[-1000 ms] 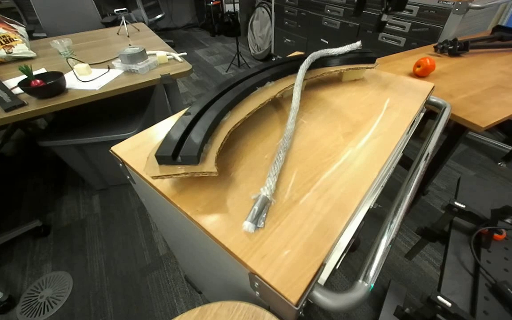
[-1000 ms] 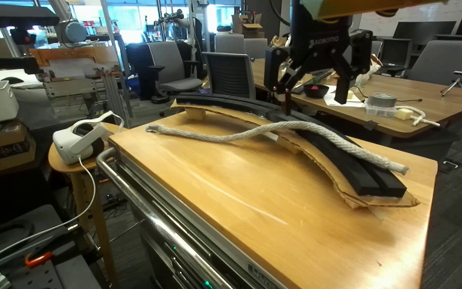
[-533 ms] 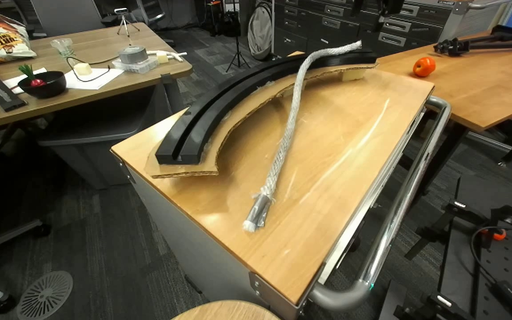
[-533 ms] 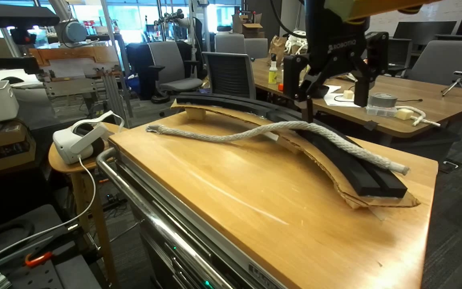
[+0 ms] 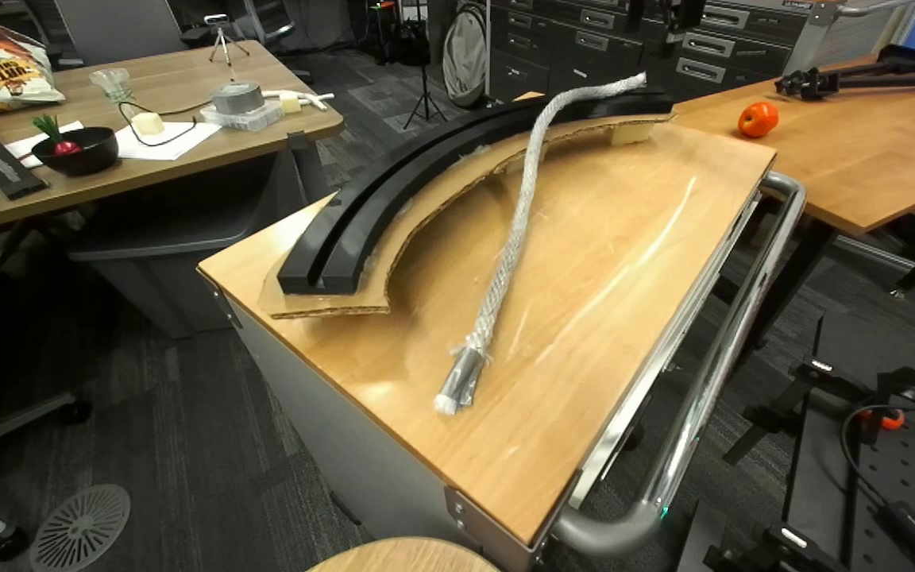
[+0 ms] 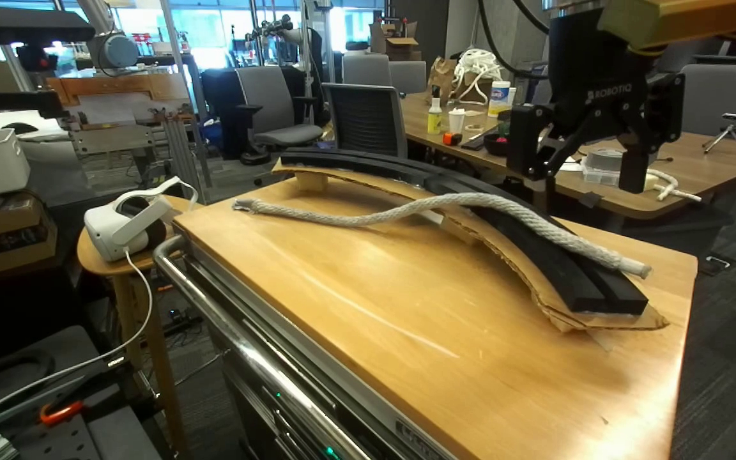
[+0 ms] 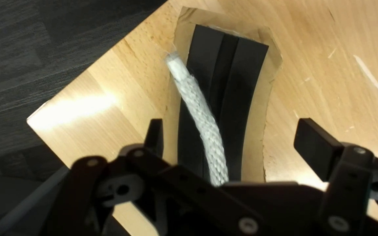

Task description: Take the rope and put it on the table

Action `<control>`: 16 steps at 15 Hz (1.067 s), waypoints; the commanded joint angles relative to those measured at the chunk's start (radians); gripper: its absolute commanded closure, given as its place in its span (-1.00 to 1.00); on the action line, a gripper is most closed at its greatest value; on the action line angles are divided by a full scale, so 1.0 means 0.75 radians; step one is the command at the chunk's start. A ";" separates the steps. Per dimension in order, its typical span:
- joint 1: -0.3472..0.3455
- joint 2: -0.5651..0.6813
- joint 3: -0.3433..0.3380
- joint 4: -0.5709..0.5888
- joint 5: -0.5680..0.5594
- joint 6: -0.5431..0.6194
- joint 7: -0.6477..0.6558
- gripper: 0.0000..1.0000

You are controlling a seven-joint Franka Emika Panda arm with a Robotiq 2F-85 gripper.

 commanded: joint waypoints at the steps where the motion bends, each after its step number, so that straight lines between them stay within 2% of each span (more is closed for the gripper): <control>1: -0.035 0.117 0.045 0.164 0.087 -0.116 -0.018 -0.71; 2: -0.041 0.140 0.054 0.189 0.110 -0.137 -0.022 -0.62; 3: -0.047 0.161 0.061 0.213 0.127 -0.156 -0.021 -0.61; 4: -0.053 0.183 0.069 0.240 0.141 -0.173 -0.019 -0.46; 6: -0.069 0.225 0.082 0.293 0.163 -0.205 -0.016 -0.30; 7: -0.076 0.243 0.088 0.317 0.172 -0.216 -0.014 -0.30; 8: -0.081 0.258 0.093 0.337 0.176 -0.231 -0.012 -0.13; 10: -0.091 0.285 0.103 0.371 0.173 -0.264 -0.012 -0.13; 11: -0.097 0.294 0.109 0.385 0.176 -0.286 -0.014 -0.02; 13: -0.107 0.310 0.118 0.406 0.182 -0.325 -0.017 -0.07; 15: -0.112 0.321 0.122 0.414 0.181 -0.349 -0.015 0.00; 16: -0.115 0.323 0.124 0.414 0.180 -0.355 -0.016 0.40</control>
